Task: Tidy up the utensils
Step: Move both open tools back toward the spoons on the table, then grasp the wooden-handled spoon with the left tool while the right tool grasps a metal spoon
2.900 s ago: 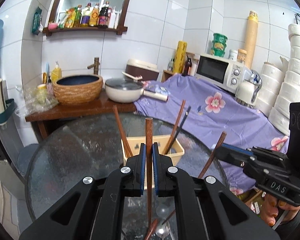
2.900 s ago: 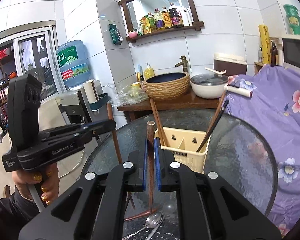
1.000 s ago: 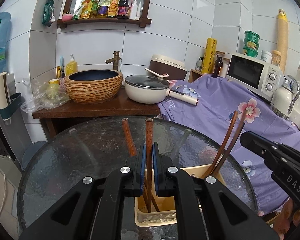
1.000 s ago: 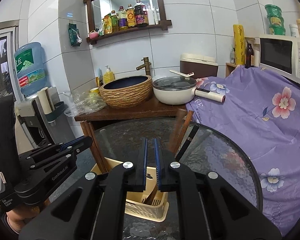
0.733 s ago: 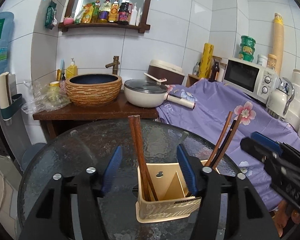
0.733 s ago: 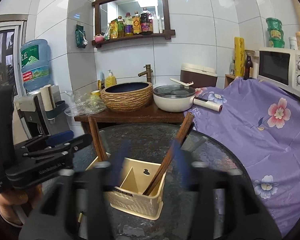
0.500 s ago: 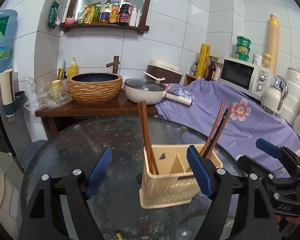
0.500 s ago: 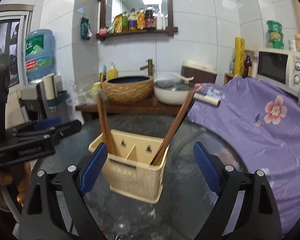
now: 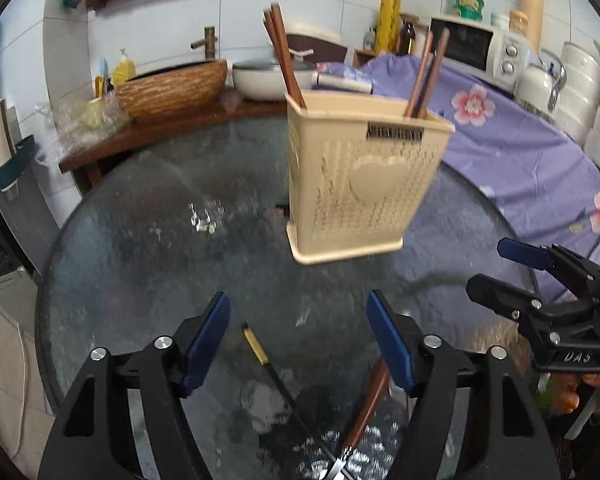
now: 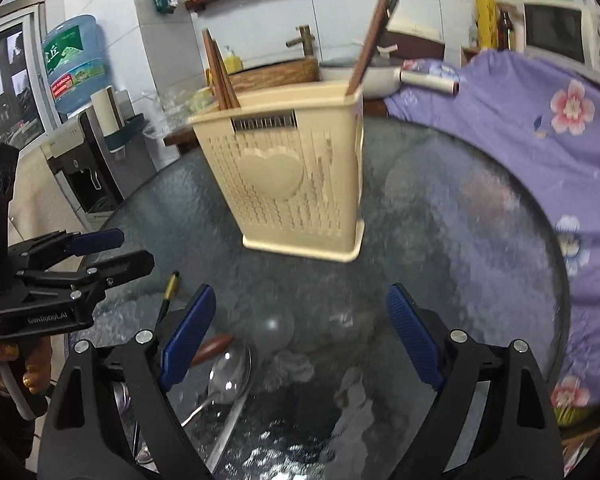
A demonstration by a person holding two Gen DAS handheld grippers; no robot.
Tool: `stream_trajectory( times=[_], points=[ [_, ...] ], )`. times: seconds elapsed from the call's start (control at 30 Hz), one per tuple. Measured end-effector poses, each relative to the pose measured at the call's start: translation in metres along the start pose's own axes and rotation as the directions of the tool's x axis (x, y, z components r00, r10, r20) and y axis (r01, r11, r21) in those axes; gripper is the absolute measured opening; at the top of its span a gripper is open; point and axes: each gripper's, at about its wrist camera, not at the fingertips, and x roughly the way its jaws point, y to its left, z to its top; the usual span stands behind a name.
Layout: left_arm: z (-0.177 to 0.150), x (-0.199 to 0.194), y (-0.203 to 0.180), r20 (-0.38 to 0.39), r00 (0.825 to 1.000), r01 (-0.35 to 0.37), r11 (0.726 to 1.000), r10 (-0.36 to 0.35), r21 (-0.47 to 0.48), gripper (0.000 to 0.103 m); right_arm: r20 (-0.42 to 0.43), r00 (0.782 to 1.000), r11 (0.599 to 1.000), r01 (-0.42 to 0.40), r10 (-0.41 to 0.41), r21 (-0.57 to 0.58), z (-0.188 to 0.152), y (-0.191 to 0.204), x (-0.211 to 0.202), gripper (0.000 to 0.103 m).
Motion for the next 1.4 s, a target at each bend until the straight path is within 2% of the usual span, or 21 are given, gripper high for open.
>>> stream_trajectory(
  times=[0.1,0.17,0.23,0.43,0.53,0.83,1.07,1.3,1.4],
  points=[
    [-0.014,0.009,-0.007,-0.053,0.998,0.022,0.999,-0.021,0.028,0.059,-0.063,0.998,1.0,-0.016,0.017,0.012,-0.014,0.0,0.011,0.073],
    [-0.022,0.014,-0.011,-0.084,0.996,0.039,0.998,-0.036,0.04,0.054,-0.097,0.995,0.999,-0.036,0.038,0.024,-0.021,0.001,0.017,0.058],
    [-0.029,0.018,-0.013,-0.113,0.992,0.058,0.997,-0.052,0.043,0.05,-0.129,0.99,0.997,-0.058,0.064,0.05,-0.03,0.0,0.022,0.055],
    [-0.042,0.023,-0.019,-0.158,0.985,0.076,0.995,-0.064,0.072,0.047,-0.176,0.984,0.998,-0.014,0.024,0.054,-0.041,0.0,0.026,0.055],
    [-0.045,0.025,-0.024,-0.177,0.982,0.083,0.993,-0.066,0.088,0.044,-0.181,0.983,0.998,-0.02,0.03,0.062,-0.041,0.0,0.025,0.055],
    [-0.052,0.029,-0.037,-0.214,0.974,0.11,0.982,-0.075,0.155,0.043,-0.193,0.981,0.998,-0.015,0.026,0.055,-0.042,0.0,0.023,0.055],
    [-0.052,0.041,-0.04,-0.242,0.968,0.104,0.98,-0.061,0.169,0.024,-0.198,0.98,0.999,-0.002,0.009,0.035,-0.04,0.008,0.023,0.055],
    [-0.045,0.051,-0.037,-0.237,0.97,0.096,0.983,-0.057,0.155,0.022,-0.205,0.979,1.0,0.015,-0.012,0.017,-0.039,0.017,0.025,0.055],
    [-0.04,0.056,-0.032,-0.231,0.971,0.09,0.987,-0.057,0.134,0.015,-0.194,0.98,0.998,0.044,-0.035,0.041,-0.036,0.014,0.029,0.054]
  ],
)
